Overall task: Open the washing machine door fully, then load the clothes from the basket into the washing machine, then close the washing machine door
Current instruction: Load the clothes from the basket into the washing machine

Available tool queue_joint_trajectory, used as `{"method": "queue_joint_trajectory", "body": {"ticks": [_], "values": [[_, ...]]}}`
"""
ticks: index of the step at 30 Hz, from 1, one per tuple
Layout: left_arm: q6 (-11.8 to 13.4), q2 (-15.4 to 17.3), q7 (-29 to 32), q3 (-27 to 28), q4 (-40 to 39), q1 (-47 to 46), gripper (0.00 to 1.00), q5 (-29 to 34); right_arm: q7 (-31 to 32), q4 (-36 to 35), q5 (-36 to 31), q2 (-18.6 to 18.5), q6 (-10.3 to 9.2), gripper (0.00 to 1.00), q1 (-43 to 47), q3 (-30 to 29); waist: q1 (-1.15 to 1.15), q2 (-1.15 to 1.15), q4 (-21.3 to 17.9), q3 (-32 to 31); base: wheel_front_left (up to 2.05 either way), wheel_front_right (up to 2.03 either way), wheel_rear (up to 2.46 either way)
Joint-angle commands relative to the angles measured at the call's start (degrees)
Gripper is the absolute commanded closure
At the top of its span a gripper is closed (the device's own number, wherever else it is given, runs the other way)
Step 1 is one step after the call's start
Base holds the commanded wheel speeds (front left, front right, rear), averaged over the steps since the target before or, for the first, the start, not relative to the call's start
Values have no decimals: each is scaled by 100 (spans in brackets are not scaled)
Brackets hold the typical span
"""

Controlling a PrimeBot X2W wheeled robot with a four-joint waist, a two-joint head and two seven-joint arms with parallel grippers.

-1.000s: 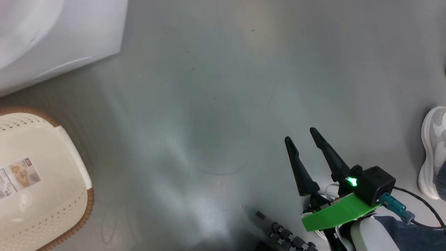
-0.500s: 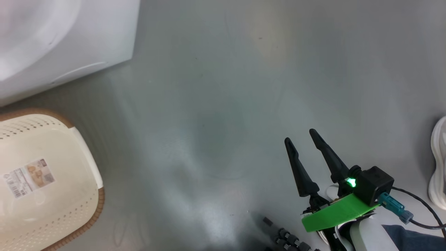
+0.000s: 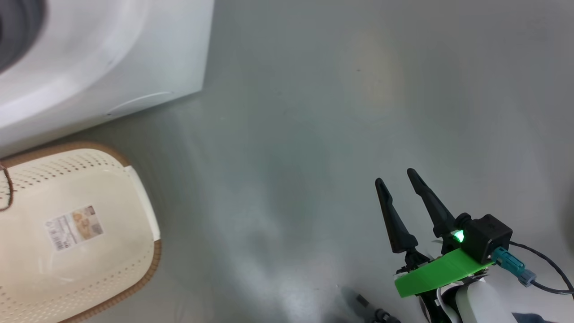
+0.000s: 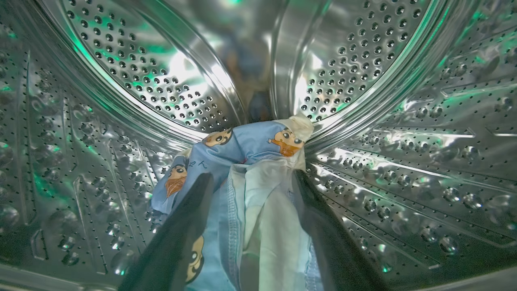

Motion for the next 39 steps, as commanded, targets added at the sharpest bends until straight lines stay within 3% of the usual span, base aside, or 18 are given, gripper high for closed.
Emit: {"method": "queue_joint_trajectory", "body": {"ticks": [1,28,39], "values": [[45,168,-56,-34,-93,162,0,-1,-27,-79,39,-63,9,0,131,97,0,0,139,-137,0,0,0],[47,-785,-471,-78,-195,1171,0,-433,-27,53,-189,-63,9,0,-118,-185,0,0,1107,-619,0,0,0],[-286,-1197,-479,25,-1574,2321,0,-660,-27,-18,-357,-63,9,0,-315,-467,0,0,1652,-551,0,0,0]]}}
